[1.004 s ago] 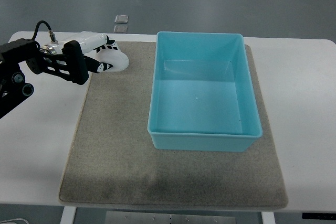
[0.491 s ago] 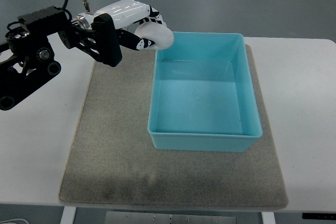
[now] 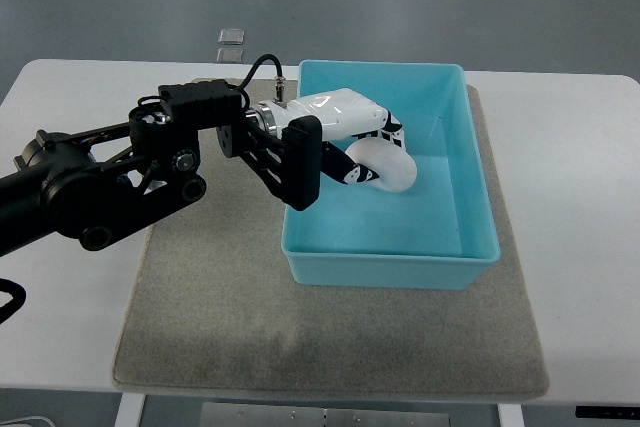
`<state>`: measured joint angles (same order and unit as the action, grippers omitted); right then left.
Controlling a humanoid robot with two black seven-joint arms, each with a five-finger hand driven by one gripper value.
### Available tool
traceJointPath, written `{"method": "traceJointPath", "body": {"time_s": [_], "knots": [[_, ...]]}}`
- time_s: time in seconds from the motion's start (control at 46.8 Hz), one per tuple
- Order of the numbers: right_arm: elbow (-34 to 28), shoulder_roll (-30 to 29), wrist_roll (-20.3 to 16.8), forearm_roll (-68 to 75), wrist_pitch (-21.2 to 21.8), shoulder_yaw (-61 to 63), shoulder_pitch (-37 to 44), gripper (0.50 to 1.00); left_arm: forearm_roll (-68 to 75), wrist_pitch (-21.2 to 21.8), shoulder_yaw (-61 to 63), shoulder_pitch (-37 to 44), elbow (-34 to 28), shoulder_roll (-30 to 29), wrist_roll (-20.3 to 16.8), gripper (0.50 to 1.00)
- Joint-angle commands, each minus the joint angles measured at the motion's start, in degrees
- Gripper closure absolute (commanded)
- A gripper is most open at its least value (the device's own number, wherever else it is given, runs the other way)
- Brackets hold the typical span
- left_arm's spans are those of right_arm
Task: Place white toy into blue box with left hand
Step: 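Lift the rabbit toy with the left hand and carry it over the blue box, then lower the toy into the blue box and open the left hand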
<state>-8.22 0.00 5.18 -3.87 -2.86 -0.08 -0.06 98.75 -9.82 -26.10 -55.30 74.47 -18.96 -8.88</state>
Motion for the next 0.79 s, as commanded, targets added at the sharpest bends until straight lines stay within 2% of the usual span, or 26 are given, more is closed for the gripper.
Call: {"method": "traceJointPath", "body": {"time_s": [0.0,0.32,0.342,0.406,0.491,0.555,0.619,0.769], "knots": [[0.0,0.0,0.0,0.0,0.0,0.0,0.1,0.564,0.0,0.1,0.3,0.4,-0.3,0.7,0.3,1.000],[0.0,0.0,0.0,0.0,0.0,0.0,0.1,0.564,0.1,0.0,1.6,0.5,-0.6,0.8,0.4,0.992],[0.0,0.0,0.0,0.0,0.0,0.1,0.0,0.564,0.1,-0.1,1.6,0.5,-0.6,0.8,0.4,0.980],[0.0,0.0,0.0,0.0,0.0,0.0,0.0,0.564,0.1,-0.3,1.6,0.5,-0.6,0.8,0.4,0.858],[0.0,0.0,0.0,0.0,0.0,0.1,0.1,0.564,0.1,-0.3,1.6,0.6,-0.6,0.6,0.4,0.723],[0.0,0.0,0.0,0.0,0.0,0.0,0.0,0.564,0.1,-0.4,1.6,0.6,-0.6,0.5,0.4,0.701],[0.0,0.0,0.0,0.0,0.0,0.0,0.1,0.564,0.0,-0.4,1.6,0.6,-0.6,0.3,0.4,0.647],[0.0,0.0,0.0,0.0,0.0,0.0,0.0,0.564,-0.4,-0.4,1.5,1.0,-0.4,0.1,0.4,0.615]]}}
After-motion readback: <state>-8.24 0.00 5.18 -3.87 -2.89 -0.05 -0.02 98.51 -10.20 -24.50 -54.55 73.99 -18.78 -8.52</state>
